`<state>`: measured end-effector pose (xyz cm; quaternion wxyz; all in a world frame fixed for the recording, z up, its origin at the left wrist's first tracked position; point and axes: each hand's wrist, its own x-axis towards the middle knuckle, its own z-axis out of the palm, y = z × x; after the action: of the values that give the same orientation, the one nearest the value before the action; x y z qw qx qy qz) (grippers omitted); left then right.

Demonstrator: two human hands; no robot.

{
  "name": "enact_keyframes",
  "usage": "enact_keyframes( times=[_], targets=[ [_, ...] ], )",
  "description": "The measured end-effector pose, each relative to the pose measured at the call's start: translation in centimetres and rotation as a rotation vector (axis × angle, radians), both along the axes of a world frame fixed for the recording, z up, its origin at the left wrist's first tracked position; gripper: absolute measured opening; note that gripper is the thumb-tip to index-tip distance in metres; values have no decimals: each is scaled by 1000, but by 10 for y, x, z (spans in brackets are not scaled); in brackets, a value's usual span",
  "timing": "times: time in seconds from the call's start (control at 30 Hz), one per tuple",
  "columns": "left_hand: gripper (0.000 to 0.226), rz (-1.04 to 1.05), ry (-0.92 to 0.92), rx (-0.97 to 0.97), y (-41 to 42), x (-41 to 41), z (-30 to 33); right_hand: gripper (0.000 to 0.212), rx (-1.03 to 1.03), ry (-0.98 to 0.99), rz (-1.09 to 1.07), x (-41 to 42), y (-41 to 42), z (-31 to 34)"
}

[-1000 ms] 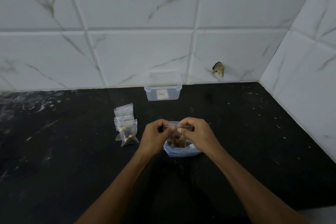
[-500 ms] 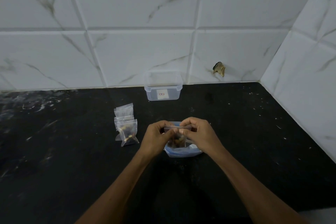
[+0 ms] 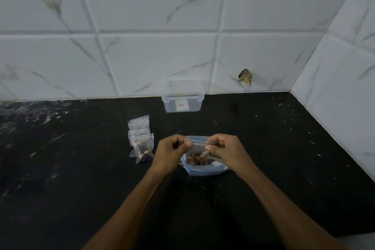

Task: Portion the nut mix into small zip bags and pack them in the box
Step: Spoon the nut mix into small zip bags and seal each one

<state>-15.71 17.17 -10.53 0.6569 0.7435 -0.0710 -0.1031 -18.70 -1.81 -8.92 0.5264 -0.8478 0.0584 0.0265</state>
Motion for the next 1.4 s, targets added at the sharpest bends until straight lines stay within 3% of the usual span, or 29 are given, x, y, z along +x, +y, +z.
enact_keyframes(
  times=[0.27,0.57,0.97,1.23,1.4],
  targets=[
    [8,-6,48,-79,2,-2,-7,7,8,5,-56,-3,1,-2],
    [9,-2,11,7,11,-3,-10,7,65,44,-51,-6,0,-3],
    [9,33,49,-33,26,-15,-18,10,95,97,63,-7,18,-11],
    [10,111,73,85,63,-17,-25,5,81,86,144,7,61,-17],
    [13,205,107,23,93,-11,-24,26,132,266,224,13,98,-26]
  ],
)
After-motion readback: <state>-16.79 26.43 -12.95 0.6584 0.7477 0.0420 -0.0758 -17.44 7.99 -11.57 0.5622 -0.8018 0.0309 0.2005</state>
